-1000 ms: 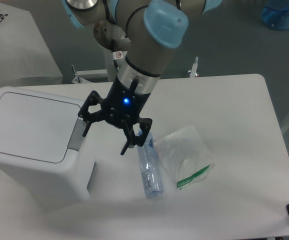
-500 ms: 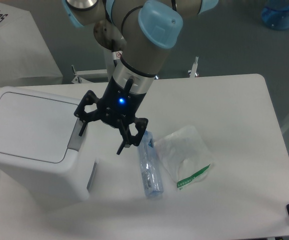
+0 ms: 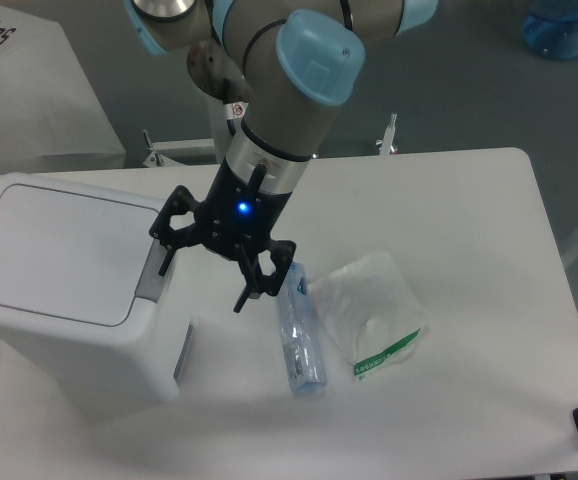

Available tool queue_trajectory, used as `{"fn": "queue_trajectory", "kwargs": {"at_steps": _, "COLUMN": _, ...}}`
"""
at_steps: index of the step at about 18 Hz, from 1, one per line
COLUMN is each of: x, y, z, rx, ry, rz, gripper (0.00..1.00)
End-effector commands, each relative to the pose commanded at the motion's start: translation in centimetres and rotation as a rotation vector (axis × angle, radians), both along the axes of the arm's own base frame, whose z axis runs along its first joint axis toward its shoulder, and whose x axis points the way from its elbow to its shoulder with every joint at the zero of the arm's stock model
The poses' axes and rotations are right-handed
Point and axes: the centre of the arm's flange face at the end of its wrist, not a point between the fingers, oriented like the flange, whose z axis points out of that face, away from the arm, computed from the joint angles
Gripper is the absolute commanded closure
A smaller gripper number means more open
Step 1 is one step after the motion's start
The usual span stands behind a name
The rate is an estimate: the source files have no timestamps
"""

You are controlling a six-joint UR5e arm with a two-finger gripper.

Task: Open the trash can
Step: 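Push the white lid up and back to flip it open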

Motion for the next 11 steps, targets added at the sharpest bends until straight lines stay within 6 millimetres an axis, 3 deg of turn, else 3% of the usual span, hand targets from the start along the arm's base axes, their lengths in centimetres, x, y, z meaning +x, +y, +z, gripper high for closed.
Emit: {"fn": "queue_trajectory", "kwargs": {"at_steps": 11, "x": 0.29, "y": 0.60, "z": -0.27, "rx": 0.006, "ry": 0.008, "rz": -0.009, "gripper": 0.00}}
